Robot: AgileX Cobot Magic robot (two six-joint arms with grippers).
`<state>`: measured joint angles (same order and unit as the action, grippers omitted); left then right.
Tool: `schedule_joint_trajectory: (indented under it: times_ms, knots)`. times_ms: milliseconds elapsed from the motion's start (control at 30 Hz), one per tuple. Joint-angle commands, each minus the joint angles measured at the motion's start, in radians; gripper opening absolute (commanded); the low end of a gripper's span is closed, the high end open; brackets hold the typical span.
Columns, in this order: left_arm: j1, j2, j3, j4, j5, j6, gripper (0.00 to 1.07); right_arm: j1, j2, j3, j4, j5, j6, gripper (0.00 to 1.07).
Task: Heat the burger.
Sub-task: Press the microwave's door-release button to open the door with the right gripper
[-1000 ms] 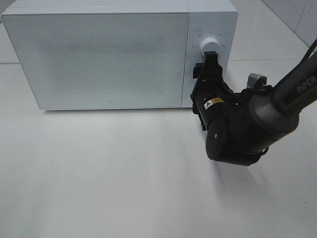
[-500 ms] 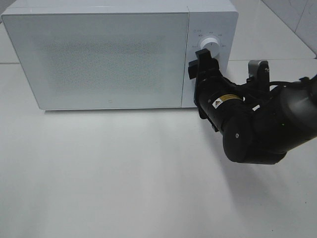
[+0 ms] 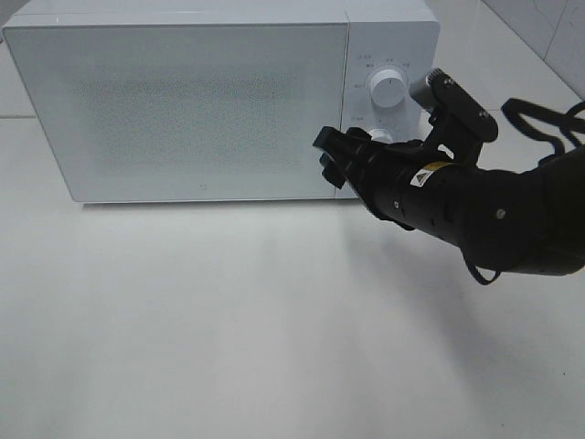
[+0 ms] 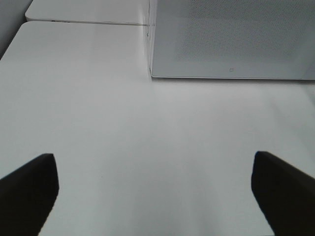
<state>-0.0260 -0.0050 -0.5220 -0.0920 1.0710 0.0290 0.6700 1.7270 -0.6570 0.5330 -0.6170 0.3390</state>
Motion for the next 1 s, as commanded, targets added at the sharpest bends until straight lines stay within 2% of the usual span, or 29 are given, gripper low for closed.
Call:
schedule_joint_trajectory:
  times_ms: [33, 167, 233, 333, 400, 533, 600, 700, 1000]
  knots:
    - [0.004, -0.019, 0.005, -0.002, 0.002, -0.006, 1.02, -0.024, -0.069, 0.001, -0.025, 0.115, -0.199, 0.7]
    - [0.004, -0.019, 0.005, -0.002, 0.002, -0.006, 1.02, -0.068, -0.125, 0.001, -0.058, 0.225, -0.307, 0.7]
    - [0.004, -0.019, 0.005, -0.002, 0.002, -0.006, 1.02, -0.111, -0.189, 0.001, -0.113, 0.346, -0.381, 0.7]
    - [0.004, -0.019, 0.005, -0.002, 0.002, -0.006, 1.02, -0.137, -0.229, 0.001, -0.158, 0.422, -0.401, 0.7]
    - [0.004, -0.019, 0.005, -0.002, 0.002, -0.006, 1.02, -0.168, -0.296, 0.001, -0.246, 0.544, -0.399, 0.7]
    - [0.004, -0.019, 0.005, -0.002, 0.002, -0.006, 1.02, -0.191, -0.371, 0.001, -0.293, 0.669, -0.395, 0.7]
    - [0.004, -0.019, 0.005, -0.002, 0.002, -0.006, 1.02, -0.197, -0.48, 0.001, -0.376, 0.823, -0.395, 0.7]
    - [0.004, -0.019, 0.005, -0.002, 0.002, -0.006, 1.02, -0.197, -0.51, 0.001, -0.386, 0.85, -0.395, 0.7]
    - [0.004, -0.019, 0.005, -0.002, 0.002, -0.006, 1.02, -0.197, -0.759, 0.001, -0.398, 1.116, -0.392, 0.7]
